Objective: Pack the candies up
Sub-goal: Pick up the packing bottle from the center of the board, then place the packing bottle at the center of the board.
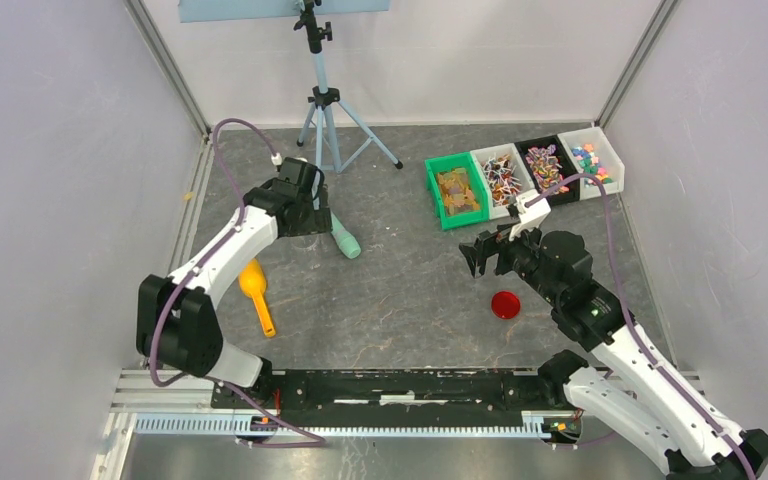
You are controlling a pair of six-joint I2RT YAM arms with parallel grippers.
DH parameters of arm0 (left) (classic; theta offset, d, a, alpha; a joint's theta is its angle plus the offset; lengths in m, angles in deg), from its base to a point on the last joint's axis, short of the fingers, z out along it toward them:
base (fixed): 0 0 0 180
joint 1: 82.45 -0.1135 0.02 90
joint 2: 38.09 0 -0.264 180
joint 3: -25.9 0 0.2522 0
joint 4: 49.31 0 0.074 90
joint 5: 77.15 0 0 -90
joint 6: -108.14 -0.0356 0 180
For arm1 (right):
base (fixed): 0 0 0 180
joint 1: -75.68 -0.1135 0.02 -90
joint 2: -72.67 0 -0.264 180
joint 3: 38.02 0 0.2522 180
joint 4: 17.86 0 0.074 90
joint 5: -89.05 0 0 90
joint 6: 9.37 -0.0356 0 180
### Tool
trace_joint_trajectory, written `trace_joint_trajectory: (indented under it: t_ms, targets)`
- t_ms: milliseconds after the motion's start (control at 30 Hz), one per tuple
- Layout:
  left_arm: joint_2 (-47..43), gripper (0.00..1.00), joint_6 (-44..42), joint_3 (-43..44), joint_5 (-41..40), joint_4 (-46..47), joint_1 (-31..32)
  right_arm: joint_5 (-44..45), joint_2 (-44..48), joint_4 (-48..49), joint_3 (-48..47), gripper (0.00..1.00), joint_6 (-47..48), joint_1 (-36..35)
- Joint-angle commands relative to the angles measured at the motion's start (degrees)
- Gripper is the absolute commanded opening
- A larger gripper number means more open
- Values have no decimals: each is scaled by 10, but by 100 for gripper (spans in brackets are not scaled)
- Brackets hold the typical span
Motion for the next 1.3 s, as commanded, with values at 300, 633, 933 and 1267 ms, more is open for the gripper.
trace_joint_trajectory:
  t_ms: [300, 633, 933, 1267]
  targets:
    - [50, 69, -58, 39, -40, -38, -1, 14, 15, -1, -6, 98, 18, 0]
    - [-22, 57, -73, 88, 37, -113, 43, 34, 4, -21, -22, 98, 5, 1]
    - [49, 57, -36, 189, 49, -114, 200, 72, 23, -39, -33, 98, -17, 1]
    - [198, 56, -37, 269, 53, -27, 237, 83, 36, -57, -46, 98, -21, 0]
